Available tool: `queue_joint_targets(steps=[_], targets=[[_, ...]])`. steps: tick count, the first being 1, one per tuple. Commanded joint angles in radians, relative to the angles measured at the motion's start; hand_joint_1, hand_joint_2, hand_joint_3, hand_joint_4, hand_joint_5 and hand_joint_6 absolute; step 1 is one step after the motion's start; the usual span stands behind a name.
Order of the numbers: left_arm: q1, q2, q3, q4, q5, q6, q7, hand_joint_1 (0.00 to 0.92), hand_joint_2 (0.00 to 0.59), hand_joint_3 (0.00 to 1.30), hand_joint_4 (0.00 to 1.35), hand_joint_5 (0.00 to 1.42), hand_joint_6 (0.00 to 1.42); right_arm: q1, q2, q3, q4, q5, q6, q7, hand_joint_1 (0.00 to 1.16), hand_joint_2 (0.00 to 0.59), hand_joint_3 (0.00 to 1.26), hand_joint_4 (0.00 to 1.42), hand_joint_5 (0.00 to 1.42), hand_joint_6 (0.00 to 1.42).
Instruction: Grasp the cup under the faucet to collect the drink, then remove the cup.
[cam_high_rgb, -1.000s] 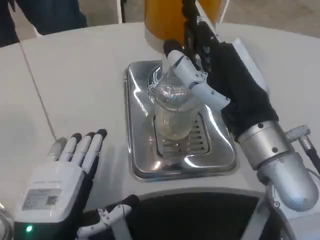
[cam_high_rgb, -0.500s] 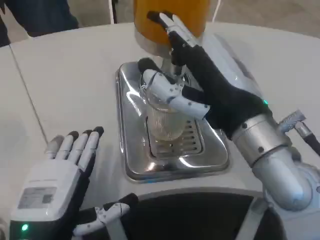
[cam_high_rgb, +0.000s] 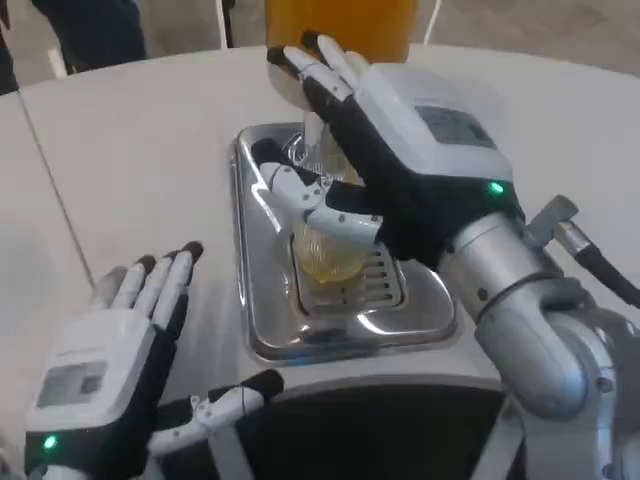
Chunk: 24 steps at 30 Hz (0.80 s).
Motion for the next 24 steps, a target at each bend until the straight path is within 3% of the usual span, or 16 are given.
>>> queue_joint_targets(steps=[1,8,13,24], targets=[[-0.033,-0.031,-0.006,0.03,-0.027,0.003,-0.004,0.007,0.058,0.0,0.0,0.0,0.0,0.012,0.029,0.033,-0.007,-0.003,-0.017,0.062,0.23,0.504,0.09,0.0,0.03,0.11],[-0.09,-0.097,-0.015,0.099,-0.063,-0.024,0.072,0.052,0.053,0.0,0.0,0.0,0.0,0.047,0.038,-0.003,-0.023,0.002,-0.049,0.034,0.25,0.51,0.09,0.0,0.01,0.11],[-0.141,-0.135,-0.035,0.152,-0.066,-0.025,0.11,0.081,0.053,0.0,0.0,0.0,0.0,0.032,0.031,-0.001,0.0,-0.011,-0.06,0.057,0.26,0.511,0.09,0.0,0.01,0.11],[-0.224,-0.185,-0.082,0.249,-0.057,-0.025,0.188,0.101,0.058,0.0,0.0,0.0,0.0,0.041,0.033,-0.021,0.013,0.009,-0.091,0.045,0.27,0.51,0.09,0.0,0.01,0.11]])
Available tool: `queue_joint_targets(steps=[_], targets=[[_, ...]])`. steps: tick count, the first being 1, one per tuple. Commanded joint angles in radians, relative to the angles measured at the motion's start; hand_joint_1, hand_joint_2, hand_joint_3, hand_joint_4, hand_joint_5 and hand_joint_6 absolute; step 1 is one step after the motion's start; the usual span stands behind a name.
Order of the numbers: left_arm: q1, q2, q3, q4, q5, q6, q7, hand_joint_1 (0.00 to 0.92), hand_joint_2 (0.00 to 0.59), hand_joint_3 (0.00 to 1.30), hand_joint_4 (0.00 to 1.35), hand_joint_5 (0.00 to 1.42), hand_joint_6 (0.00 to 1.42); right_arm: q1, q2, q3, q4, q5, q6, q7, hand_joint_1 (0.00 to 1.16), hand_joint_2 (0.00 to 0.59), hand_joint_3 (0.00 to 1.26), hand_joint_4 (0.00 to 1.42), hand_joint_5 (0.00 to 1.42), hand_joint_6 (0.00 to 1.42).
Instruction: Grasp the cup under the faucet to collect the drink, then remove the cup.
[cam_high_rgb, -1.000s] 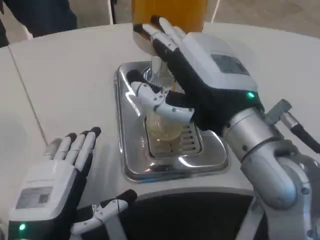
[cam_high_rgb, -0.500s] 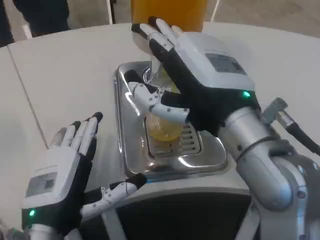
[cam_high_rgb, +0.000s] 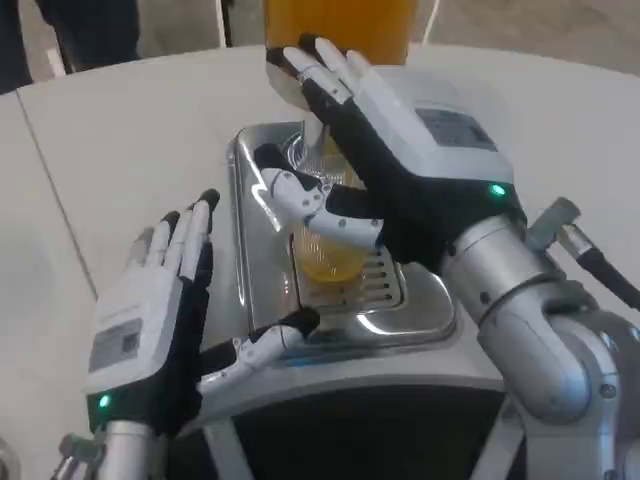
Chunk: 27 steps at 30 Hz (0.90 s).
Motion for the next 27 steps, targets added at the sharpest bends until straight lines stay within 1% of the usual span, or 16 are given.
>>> queue_joint_targets(steps=[1,6,8,11,15,18,21,24,25,27], targets=[[-0.032,-0.018,-0.028,0.053,0.01,-0.007,0.036,0.113,0.06,0.0,0.0,0.0,0.0,0.016,0.006,0.012,0.02,0.04,-0.043,0.032,0.27,0.51,0.09,0.0,0.01,0.11],[-0.079,-0.012,-0.041,0.105,-0.002,-0.019,0.036,0.134,0.062,0.0,0.0,0.0,0.0,0.011,-0.002,0.011,0.032,0.045,-0.055,0.039,0.28,0.51,0.08,0.0,0.01,0.11],[-0.097,-0.01,-0.044,0.124,-0.005,-0.025,0.038,0.135,0.064,0.0,0.0,0.0,0.0,0.012,-0.006,0.001,0.026,0.05,-0.052,0.05,0.28,0.51,0.08,0.0,0.01,0.11],[-0.112,-0.011,-0.047,0.141,-0.01,-0.029,0.038,0.137,0.063,0.0,0.0,0.0,0.0,0.024,-0.025,-0.018,-0.003,0.055,-0.06,0.065,0.28,0.51,0.08,0.0,0.01,0.11],[-0.126,-0.013,-0.054,0.159,-0.015,-0.034,0.029,0.139,0.061,0.0,0.0,0.0,0.0,0.038,-0.052,-0.034,-0.039,0.033,-0.061,0.087,0.28,0.51,0.08,0.0,0.01,0.11],[-0.134,-0.014,-0.059,0.172,-0.019,-0.036,0.026,0.144,0.06,0.0,0.0,0.0,0.0,0.057,-0.047,-0.046,-0.061,0.03,-0.054,0.079,0.28,0.51,0.08,0.0,0.01,0.11],[-0.141,-0.014,-0.063,0.18,-0.023,-0.038,0.026,0.147,0.059,0.0,0.0,0.0,0.0,0.114,-0.023,-0.061,-0.095,0.025,-0.066,0.003,0.29,0.522,0.08,0.0,0.01,0.11],[-0.148,-0.013,-0.067,0.183,-0.026,-0.043,0.026,0.149,0.059,0.0,0.0,0.0,0.0,0.162,-0.014,-0.074,-0.129,0.001,-0.068,-0.041,0.32,0.535,0.05,0.0,0.0,0.1],[-0.15,-0.013,-0.069,0.183,-0.026,-0.044,0.027,0.149,0.06,0.0,0.0,0.0,0.0,0.186,-0.01,-0.075,-0.144,-0.017,-0.077,-0.071,0.32,0.536,0.05,0.0,0.0,0.1],[-0.151,-0.012,-0.072,0.182,-0.026,-0.045,0.028,0.15,0.062,0.0,0.0,0.0,0.0,0.248,0.014,-0.085,-0.172,-0.043,-0.081,-0.14,0.35,0.532,0.03,0.0,0.0,0.07]])
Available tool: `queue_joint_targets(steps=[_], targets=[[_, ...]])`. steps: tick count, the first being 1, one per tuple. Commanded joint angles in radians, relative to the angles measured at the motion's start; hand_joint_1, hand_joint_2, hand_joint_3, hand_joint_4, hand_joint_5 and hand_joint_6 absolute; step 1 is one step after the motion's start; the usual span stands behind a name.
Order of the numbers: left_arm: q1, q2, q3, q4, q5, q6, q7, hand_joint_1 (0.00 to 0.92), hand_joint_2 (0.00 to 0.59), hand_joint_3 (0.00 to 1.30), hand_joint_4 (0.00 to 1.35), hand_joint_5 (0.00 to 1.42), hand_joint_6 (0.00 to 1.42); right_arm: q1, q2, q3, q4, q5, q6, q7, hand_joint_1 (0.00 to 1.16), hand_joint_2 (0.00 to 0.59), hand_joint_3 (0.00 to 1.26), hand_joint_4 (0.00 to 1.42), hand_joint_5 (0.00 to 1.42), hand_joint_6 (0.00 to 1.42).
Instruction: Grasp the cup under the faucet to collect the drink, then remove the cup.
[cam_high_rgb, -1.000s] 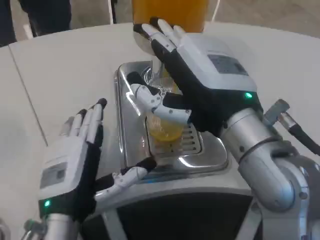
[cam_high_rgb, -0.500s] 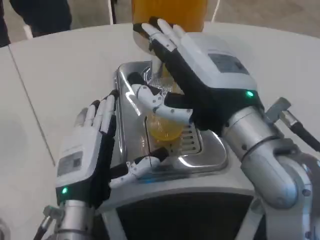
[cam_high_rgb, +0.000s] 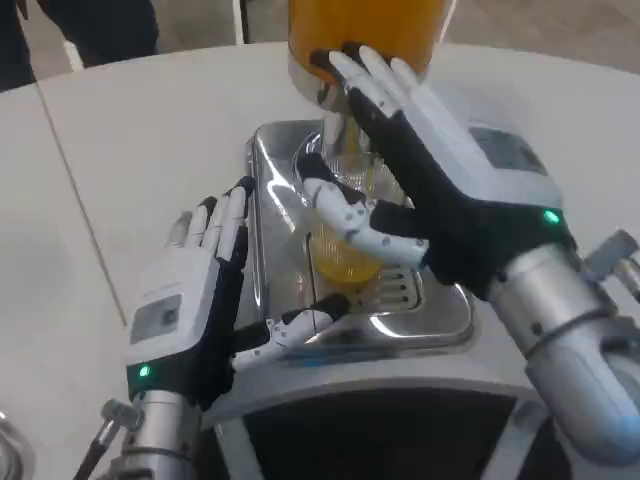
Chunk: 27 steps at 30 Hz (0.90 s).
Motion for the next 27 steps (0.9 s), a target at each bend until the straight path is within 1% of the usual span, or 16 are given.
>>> queue_joint_targets(steps=[1,3,5,7,9,10,11,12,13,14,15,16,18,22,25,27], targets=[[-0.005,0.003,-0.012,0.006,-0.008,-0.019,-0.003,0.15,0.061,0.0,0.0,0.0,0.0,0.124,0.042,-0.012,-0.063,-0.047,-0.035,-0.12,0.36,0.54,0.03,0.0,0.0,0.06],[-0.005,0.005,-0.014,0.006,-0.01,-0.021,-0.005,0.151,0.06,0.0,0.0,0.0,0.0,0.19,0.072,-0.029,-0.084,-0.042,-0.05,-0.196,0.39,0.533,0.01,0.0,0.0,0.05],[-0.005,0.008,-0.015,0.009,-0.011,-0.027,-0.006,0.151,0.059,0.0,0.0,0.0,0.0,0.241,0.096,-0.043,-0.096,-0.033,-0.068,-0.251,0.4,0.531,0.0,0.0,0.0,0.05],[-0.004,0.009,-0.016,0.011,-0.013,-0.032,-0.005,0.151,0.061,0.0,0.0,0.0,0.0,0.285,0.106,-0.055,-0.1,-0.017,-0.094,-0.29,0.4,0.531,0.0,0.0,0.0,0.05],[-0.003,0.008,-0.017,0.012,-0.015,-0.033,-0.005,0.152,0.062,0.0,0.0,0.0,0.0,0.33,0.089,-0.055,-0.103,-0.04,-0.123,-0.306,0.4,0.531,0.0,0.0,0.0,0.05],[-0.004,0.008,-0.018,0.013,-0.015,-0.034,-0.004,0.152,0.063,0.0,0.0,0.0,0.0,0.346,0.082,-0.055,-0.104,-0.05,-0.135,-0.308,0.4,0.531,0.0,0.0,0.0,0.05],[-0.004,0.007,-0.019,0.014,-0.016,-0.034,-0.003,0.152,0.063,0.0,0.0,0.0,0.0,0.372,0.068,-0.054,-0.106,-0.067,-0.149,-0.306,0.43,0.531,0.0,0.0,0.0,0.05],[-0.005,0.004,-0.02,0.018,-0.018,-0.037,0.004,0.152,0.063,0.0,0.0,0.0,0.0,0.396,0.048,-0.052,-0.111,-0.085,-0.162,-0.285,0.46,0.52,0.0,0.0,0.0,0.05],[-0.006,0.0,-0.019,0.023,-0.019,-0.042,0.016,0.152,0.063,0.0,0.0,0.0,0.0,0.433,0.025,-0.048,-0.119,-0.111,-0.185,-0.279,0.51,0.518,0.0,0.0,0.0,0.05],[-0.008,-0.003,-0.019,0.029,-0.02,-0.047,0.027,0.152,0.063,0.0,0.0,0.0,0.0,0.471,0.001,-0.046,-0.128,-0.134,-0.207,-0.27,0.55,0.494,0.0,0.0,0.0,0.05],[-0.011,-0.006,-0.019,0.035,-0.022,-0.051,0.032,0.152,0.063,0.0,0.0,0.0,0.0,0.505,-0.017,-0.048,-0.137,-0.156,-0.225,-0.267,0.59,0.495,0.0,0.0,0.0,0.05],[-0.017,-0.008,-0.022,0.045,-0.022,-0.053,0.034,0.152,0.063,0.0,0.0,0.0,0.0,0.53,-0.029,-0.055,-0.144,-0.17,-0.235,-0.255,0.61,0.482,0.0,0.0,0.0,0.05],[-0.028,-0.01,-0.025,0.06,-0.022,-0.053,0.035,0.152,0.063,0.0,0.0,0.0,0.0,0.555,-0.037,-0.072,-0.147,-0.182,-0.248,-0.244,0.62,0.477,0.0,0.0,0.0,0.05],[-0.039,-0.015,-0.027,0.077,-0.026,-0.053,0.036,0.152,0.063,0.0,0.0,0.0,0.0,0.56,-0.045,-0.102,-0.121,-0.19,-0.27,-0.237,0.62,0.472,0.0,0.0,0.0,0.05],[-0.043,-0.021,-0.027,0.09,-0.029,-0.054,0.04,0.154,0.066,0.0,0.0,0.0,0.0,0.543,-0.048,-0.118,-0.105,-0.172,-0.274,-0.211,0.62,0.461,0.0,0.0,0.0,0.04],[-0.047,-0.027,-0.027,0.1,-0.03,-0.053,0.046,0.155,0.066,0.0,0.0,0.0,0.0,0.531,-0.053,-0.132,-0.095,-0.136,-0.282,-0.19,0.62,0.459,0.0,0.0,0.0,0.03]])
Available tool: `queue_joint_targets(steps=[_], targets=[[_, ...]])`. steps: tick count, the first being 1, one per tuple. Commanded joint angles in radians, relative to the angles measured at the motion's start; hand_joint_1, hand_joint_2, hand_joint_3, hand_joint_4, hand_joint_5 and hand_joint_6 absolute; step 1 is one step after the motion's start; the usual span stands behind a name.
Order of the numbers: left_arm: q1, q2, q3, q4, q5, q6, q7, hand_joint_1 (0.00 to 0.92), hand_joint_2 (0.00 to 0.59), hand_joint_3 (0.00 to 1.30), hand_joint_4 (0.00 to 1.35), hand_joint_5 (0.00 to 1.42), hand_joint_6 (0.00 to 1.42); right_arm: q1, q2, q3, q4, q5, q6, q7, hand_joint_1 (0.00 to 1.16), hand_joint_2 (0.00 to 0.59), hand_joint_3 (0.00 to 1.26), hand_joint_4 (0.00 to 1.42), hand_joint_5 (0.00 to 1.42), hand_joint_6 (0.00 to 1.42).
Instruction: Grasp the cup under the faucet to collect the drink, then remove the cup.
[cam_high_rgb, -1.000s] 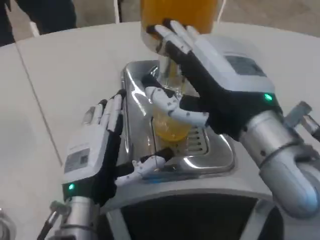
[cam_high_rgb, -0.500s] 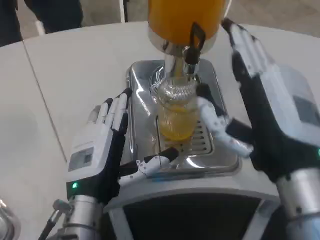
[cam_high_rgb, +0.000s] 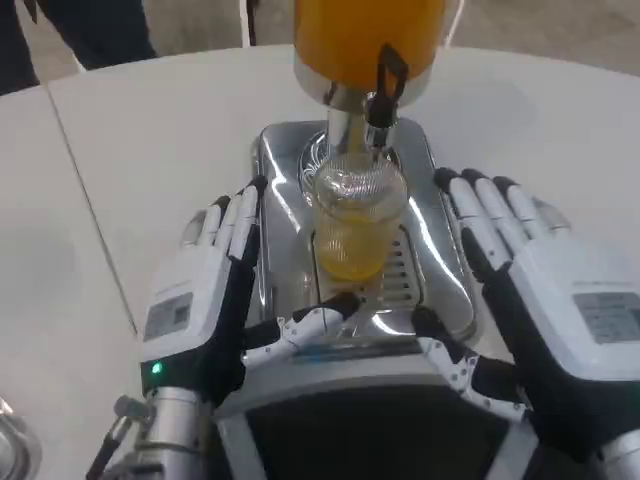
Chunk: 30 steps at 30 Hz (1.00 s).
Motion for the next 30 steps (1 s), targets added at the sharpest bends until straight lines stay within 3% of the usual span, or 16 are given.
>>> queue_joint_targets(steps=[1,12,24,30], targets=[[-0.011,-0.015,-0.011,0.03,-0.004,-0.01,0.021,0.155,0.067,0.0,0.0,0.0,0.0,-0.014,-0.016,-0.037,0.028,0.068,-0.037,0.019,0.62,0.459,0.0,0.0,0.0,0.04],[-0.103,-0.079,-0.013,0.164,-0.042,-0.02,0.063,0.192,0.065,0.0,0.0,0.0,0.0,0.038,-0.11,-0.131,0.097,0.178,-0.136,0.0,0.6,0.432,0.0,0.0,0.0,0.05],[-0.17,-0.12,-0.041,0.292,-0.066,-0.083,0.122,0.198,0.055,0.0,0.0,0.04,0.02,0.035,-0.114,-0.141,0.14,0.224,-0.138,0.008,0.59,0.409,0.0,0.0,0.0,0.06],[-0.218,-0.142,-0.058,0.356,-0.065,-0.089,0.142,0.207,0.054,0.0,0.0,0.04,0.02,0.048,-0.105,-0.139,0.124,0.215,-0.126,0.013,0.58,0.41,0.0,0.0,0.0,0.06]])
